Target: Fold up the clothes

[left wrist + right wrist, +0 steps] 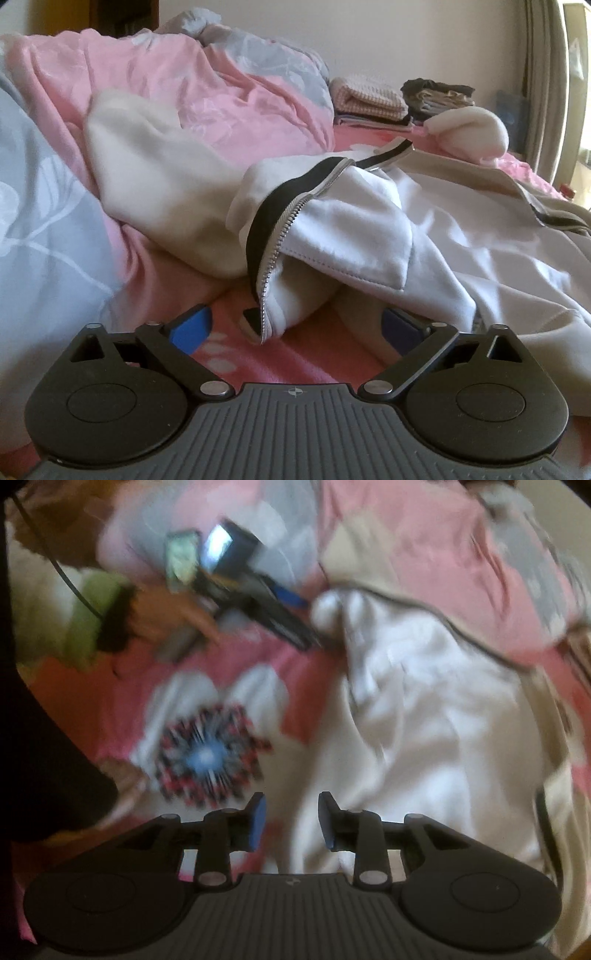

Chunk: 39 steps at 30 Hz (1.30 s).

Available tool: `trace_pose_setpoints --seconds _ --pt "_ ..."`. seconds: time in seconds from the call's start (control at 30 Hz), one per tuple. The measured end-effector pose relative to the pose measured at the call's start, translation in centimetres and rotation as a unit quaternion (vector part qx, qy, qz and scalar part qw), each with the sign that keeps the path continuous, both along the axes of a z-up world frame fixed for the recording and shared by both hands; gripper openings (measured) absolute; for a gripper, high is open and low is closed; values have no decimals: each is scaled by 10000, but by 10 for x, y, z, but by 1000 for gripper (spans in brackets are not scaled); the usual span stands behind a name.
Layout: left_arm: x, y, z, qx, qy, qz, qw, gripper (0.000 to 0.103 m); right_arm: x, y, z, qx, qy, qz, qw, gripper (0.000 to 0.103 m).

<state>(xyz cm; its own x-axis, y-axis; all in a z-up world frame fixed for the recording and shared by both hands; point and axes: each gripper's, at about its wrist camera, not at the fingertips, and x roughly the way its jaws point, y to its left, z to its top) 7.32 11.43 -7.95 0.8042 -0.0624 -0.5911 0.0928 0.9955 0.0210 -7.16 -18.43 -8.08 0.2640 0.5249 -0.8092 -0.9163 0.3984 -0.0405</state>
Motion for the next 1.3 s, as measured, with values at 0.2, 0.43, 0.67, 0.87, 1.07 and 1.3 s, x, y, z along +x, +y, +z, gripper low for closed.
trace_pose_setpoints --seconds 0.2,0.43,0.67,0.87,1.07,1.3 --pt "14 -9 -8 -89 196 -70 9997 63 2 57 -36 -327 -1197 491 9911 35" --pt "22 3 4 -497 247 291 9980 9 30 65 -76 -810 -1694 177 9821 0" --pt "-2 30 69 -989 16 45 9951 4 77 -7 -6 667 -466 -982 9918 0" --pt "-14 71 120 -2155 251 122 9761 4 71 -15 11 1260 12 -696 9896 1" --pt "-7 84 122 -2453 457 324 9678 4 28 48 -26 678 -711 163 9950 46" --pt "5 103 118 -2579 697 558 9621 4 18 89 -85 -527 -1620 529 9840 38"
